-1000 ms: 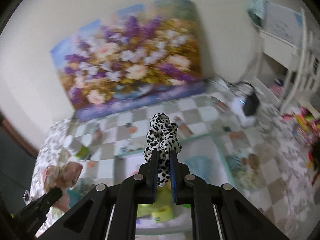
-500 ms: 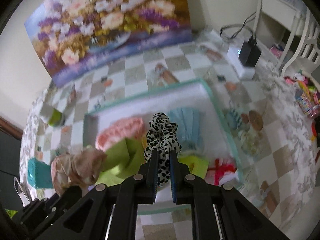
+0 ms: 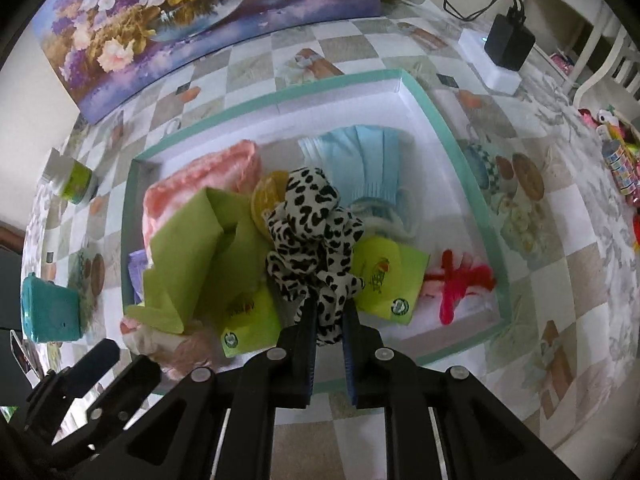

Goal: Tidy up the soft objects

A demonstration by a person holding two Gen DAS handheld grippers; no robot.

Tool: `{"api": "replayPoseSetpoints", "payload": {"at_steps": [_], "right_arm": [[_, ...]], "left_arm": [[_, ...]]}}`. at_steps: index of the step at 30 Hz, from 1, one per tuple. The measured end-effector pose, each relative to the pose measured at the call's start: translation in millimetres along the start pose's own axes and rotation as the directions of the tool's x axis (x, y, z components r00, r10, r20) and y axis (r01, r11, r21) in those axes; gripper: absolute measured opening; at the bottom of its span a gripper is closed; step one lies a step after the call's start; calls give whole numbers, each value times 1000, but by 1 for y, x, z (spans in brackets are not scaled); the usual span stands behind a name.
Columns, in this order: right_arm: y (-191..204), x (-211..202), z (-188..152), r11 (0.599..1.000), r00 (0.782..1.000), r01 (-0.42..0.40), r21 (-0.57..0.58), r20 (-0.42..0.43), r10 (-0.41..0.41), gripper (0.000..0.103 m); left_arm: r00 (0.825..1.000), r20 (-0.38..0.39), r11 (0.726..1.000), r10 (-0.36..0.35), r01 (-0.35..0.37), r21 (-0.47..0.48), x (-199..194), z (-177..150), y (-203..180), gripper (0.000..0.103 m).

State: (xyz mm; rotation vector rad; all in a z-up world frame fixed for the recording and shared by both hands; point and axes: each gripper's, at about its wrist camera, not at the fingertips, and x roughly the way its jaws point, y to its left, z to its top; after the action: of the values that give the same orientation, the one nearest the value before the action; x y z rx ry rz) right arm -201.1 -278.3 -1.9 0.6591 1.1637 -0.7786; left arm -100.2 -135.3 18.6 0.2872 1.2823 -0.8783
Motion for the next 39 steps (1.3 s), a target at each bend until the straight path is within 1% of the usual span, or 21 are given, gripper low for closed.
{"api": "replayPoseSetpoints", "payload": {"at_steps": [2, 3, 4, 5, 6, 9, 10, 11, 13, 15, 17, 20, 26, 28, 32, 34, 39], "right_arm": [[1, 0, -1, 1000, 1000, 2, -1, 0, -2, 19], [1, -1, -3, 1000, 1000, 5, 1, 1, -5, 26], [1, -1, -4, 1000, 1000, 10, 2, 1, -10, 37], [1, -1, -6, 1000, 1000, 14, 1, 1, -14, 41], [2, -2, -8, 1000, 1000, 17, -3, 3, -17, 43], [3, -7, -13, 1000, 1000, 15, -9, 21, -14, 45], [4, -8, -15, 1000, 1000, 16, -12, 24, -16, 48], [5, -9, -16, 1000, 999, 20, -15, 28, -19, 51], [7, -11, -21, 999, 999, 32, -24, 36, -31, 59], [10, -15, -26, 999, 998, 37, -37, 46, -35, 62], [14, -18, -31, 998, 998, 36, -51, 55, -33, 64], [21, -23, -38, 996, 997, 33, -77, 70, -27, 70], [31, -28, -51, 992, 996, 43, -118, 87, -33, 78], [32, -31, -53, 992, 994, 47, -120, 102, -35, 86], [31, -39, -55, 993, 991, 45, -111, 132, -30, 93], [31, -42, -56, 993, 989, 42, -109, 143, -26, 98], [34, -50, -57, 992, 985, 39, -124, 172, -17, 100]], "left_arm": [[1000, 13, 1000, 0, 0, -18, -5, -4, 5, 65], [1000, 19, 1000, 3, -2, -25, -7, -5, 8, 67], [1000, 26, 999, 9, -8, -36, -8, -7, 10, 74], [999, 36, 999, 20, -19, -50, -11, -8, 14, 80], [998, 48, 997, 37, -34, -66, -13, -10, 19, 82], [992, 74, 991, 99, -92, -95, -19, -15, 30, 86], [990, 80, 989, 120, -112, -101, -21, -17, 34, 88], [985, 88, 984, 152, -142, -111, -23, -18, 39, 92], [977, 98, 977, 187, -175, -121, -25, -20, 45, 94], [967, 118, 969, 226, -210, -132, -30, -23, 51, 95], [956, 135, 960, 260, -241, -142, -35, -26, 56, 98], [946, 141, 951, 291, -271, -147, -39, -30, 61, 100], [941, 131, 943, 313, -291, -162, -42, -38, 68, 100], [939, 132, 941, 318, -296, -163, -44, -41, 69, 100], [936, 137, 939, 323, -299, -171, -47, -45, 71, 100], [935, 139, 938, 325, -300, -173, -49, -46, 72, 100], [929, 155, 935, 336, -308, -176, -54, -47, 72, 100]]}}
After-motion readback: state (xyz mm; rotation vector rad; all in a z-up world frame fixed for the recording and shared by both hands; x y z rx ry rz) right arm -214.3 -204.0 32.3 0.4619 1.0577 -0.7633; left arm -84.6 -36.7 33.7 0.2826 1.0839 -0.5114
